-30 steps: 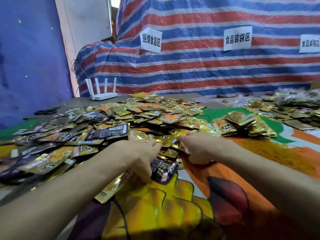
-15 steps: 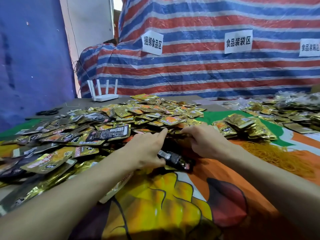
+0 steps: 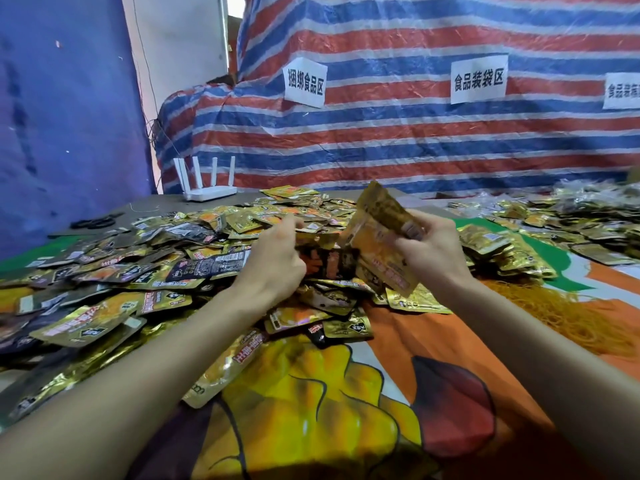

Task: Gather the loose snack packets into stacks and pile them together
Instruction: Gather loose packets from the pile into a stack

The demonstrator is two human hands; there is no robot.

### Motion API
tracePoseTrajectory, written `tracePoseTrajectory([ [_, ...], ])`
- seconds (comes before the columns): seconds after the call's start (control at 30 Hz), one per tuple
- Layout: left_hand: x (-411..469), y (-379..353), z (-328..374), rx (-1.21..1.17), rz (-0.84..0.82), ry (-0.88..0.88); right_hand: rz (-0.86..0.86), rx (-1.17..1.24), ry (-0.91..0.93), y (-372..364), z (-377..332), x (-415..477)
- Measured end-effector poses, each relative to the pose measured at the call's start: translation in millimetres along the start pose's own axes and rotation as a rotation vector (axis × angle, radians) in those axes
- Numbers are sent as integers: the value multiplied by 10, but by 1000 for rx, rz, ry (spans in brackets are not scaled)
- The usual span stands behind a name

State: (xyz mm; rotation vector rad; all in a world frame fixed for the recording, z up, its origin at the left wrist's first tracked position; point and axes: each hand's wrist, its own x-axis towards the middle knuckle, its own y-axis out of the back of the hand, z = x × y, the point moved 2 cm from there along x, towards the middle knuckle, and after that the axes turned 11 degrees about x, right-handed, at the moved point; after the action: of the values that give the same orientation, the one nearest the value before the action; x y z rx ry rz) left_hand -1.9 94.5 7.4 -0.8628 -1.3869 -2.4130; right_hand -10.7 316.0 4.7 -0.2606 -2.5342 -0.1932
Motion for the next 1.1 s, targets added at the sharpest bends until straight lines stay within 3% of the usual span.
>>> tracePoseTrajectory([
  [0.23, 174, 247, -353, -460, 219, 465, 158, 307, -145, -104, 14, 56],
  [0.33, 213, 238, -424, -865, 308, 667, 175, 512, -266, -267, 23, 67],
  [0.43, 234, 183, -522, -1218, 234, 803, 190, 769, -452, -467, 25, 87],
  [0.53, 157, 125, -604, -1410, 110, 800, 137, 894, -535, -660, 44, 124],
  [0.77, 93, -16, -737, -1460, 95, 770, 85, 972, -704, -886, 256, 125],
  [0.97, 82, -47, -597, -1378, 86, 621, -21, 909, -642, -954, 340, 48],
  [1.1, 78, -46, -537, -1191, 78, 552, -97, 885, -596, -1028, 297, -3],
])
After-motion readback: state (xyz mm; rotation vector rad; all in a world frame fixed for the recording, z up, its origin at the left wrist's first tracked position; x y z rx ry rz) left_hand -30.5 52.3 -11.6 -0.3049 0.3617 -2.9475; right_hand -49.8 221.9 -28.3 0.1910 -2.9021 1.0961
